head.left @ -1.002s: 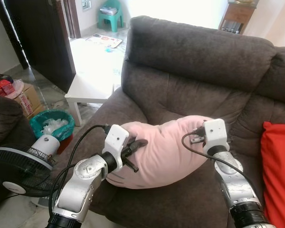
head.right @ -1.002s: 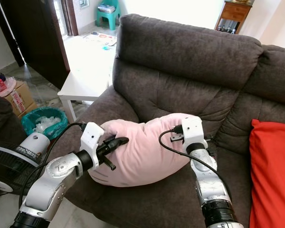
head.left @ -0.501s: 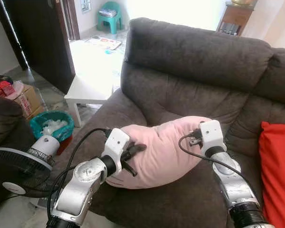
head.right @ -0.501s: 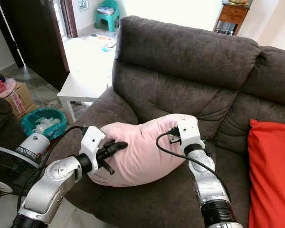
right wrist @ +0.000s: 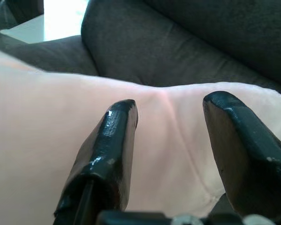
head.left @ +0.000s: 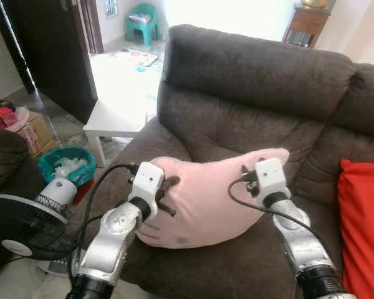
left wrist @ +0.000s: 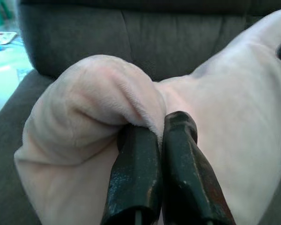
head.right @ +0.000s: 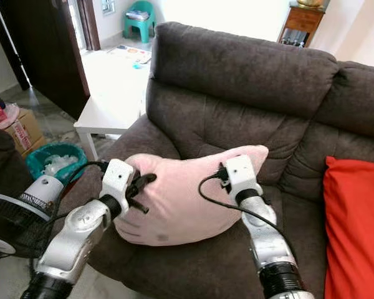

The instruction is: Move the pillow to the sofa from floor

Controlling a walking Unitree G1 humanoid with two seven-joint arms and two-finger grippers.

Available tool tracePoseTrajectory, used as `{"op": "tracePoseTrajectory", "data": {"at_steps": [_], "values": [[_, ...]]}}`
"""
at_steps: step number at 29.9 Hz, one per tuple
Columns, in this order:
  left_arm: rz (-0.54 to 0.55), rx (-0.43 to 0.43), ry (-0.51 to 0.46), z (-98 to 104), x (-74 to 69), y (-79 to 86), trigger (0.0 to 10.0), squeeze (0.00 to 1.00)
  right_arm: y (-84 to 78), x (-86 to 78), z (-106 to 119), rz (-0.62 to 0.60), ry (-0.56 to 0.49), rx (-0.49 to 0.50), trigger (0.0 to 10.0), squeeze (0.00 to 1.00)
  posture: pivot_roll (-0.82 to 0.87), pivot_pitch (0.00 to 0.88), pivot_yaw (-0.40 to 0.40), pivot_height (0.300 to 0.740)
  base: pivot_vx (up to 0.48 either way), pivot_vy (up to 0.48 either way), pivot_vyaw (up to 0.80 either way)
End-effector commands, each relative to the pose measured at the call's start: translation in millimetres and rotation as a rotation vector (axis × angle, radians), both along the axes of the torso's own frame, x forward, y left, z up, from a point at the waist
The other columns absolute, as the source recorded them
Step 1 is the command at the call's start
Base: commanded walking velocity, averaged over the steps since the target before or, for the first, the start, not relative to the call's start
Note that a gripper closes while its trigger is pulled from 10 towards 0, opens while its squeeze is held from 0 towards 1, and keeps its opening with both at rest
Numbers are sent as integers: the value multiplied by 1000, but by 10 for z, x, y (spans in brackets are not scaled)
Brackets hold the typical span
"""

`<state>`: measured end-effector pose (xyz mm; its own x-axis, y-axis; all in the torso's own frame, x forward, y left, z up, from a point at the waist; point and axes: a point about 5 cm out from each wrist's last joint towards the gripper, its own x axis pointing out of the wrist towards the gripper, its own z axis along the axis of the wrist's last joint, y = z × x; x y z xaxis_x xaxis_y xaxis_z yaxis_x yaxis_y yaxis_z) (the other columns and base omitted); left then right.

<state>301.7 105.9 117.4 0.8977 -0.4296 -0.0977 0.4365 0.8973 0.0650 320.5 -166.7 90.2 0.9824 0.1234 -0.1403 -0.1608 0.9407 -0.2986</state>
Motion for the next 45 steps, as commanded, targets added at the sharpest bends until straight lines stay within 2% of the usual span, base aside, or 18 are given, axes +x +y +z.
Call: {"op": "tracePoseTrajectory", "data": {"at_steps": [1,3,6,7,11,16,18,22,26,29,33,34,35,37,40,41,44,45], "values": [[116,11,-35,42,82,158,10000,0,-42,48,101,-12,-36,-12,10000,0,162,0,-116,740,0,0,0],[289,4,-34,11,174,325,10000,0,-50,48,103,-17,-38,-13,10000,0,156,0,-115,740,0,0,0],[391,9,-41,8,194,433,10000,0,-54,45,107,-19,-42,-19,10000,0,154,0,-114,740,0,0,0],[479,0,-29,-8,198,526,10000,0,-58,43,106,-22,-43,-19,10000,0,155,0,-113,740,0,0,0],[580,-25,27,-94,183,654,10000,0,-62,36,90,-23,-39,-20,10000,0,159,0,-114,740,0,0,0],[383,-30,63,-169,160,444,10000,0,-38,34,75,-18,-33,-22,10000,0,163,0,-115,740,0,0,0],[202,-26,97,-216,109,224,10000,0,-32,36,69,-17,-30,-22,10000,0,164,0,-116,740,0,0,0],[-38,-11,145,-273,-2,-22,10000,0,-38,17,27,-24,-18,-15,10000,0,159,1,-115,740,0,0,0],[-139,5,145,-269,-42,-93,10000,0,-72,-31,-89,-46,14,9,10000,0,157,3,-114,740,0,0,0],[-100,12,136,-266,5,-44,10000,0,-122,-108,-293,-85,83,38,10000,0,159,3,-115,740,0,0,0],[-28,19,105,-225,76,40,10000,0,-215,-315,-696,-142,238,23,10000,0,161,3,-116,740,0,0,0],[39,12,82,-200,114,106,10000,0,-251,-429,-865,-162,311,10,10000,0,161,3,-116,740,0,0,0],[39,12,82,-200,114,106,10000,0,-251,-429,-865,-162,311,10,10000,0,161,3,-116,740,0,0,0],[208,-15,53,-170,181,277,10000,0,-304,-643,-1120,-191,423,-16,10000,0,156,3,-117,740,0,0,0],[370,-61,51,-166,211,465,10000,0,-322,-822,-1298,-194,508,-41,10000,0,152,5,-118,740,0,0,0],[486,-67,37,-159,208,625,10000,0,-332,-966,-1418,-200,575,-53,10000,0,153,5,-119,740,0,0,0],[647,-87,32,-163,176,839,10000,0,-334,-1207,-1589,-213,672,-63,10000,0,162,4,-121,740,0,0,0],[647,-87,32,-163,176,839,10000,0,-334,-1207,-1589,-213,672,-63,10000,0,162,4,-121,740,0,0,0]]}}
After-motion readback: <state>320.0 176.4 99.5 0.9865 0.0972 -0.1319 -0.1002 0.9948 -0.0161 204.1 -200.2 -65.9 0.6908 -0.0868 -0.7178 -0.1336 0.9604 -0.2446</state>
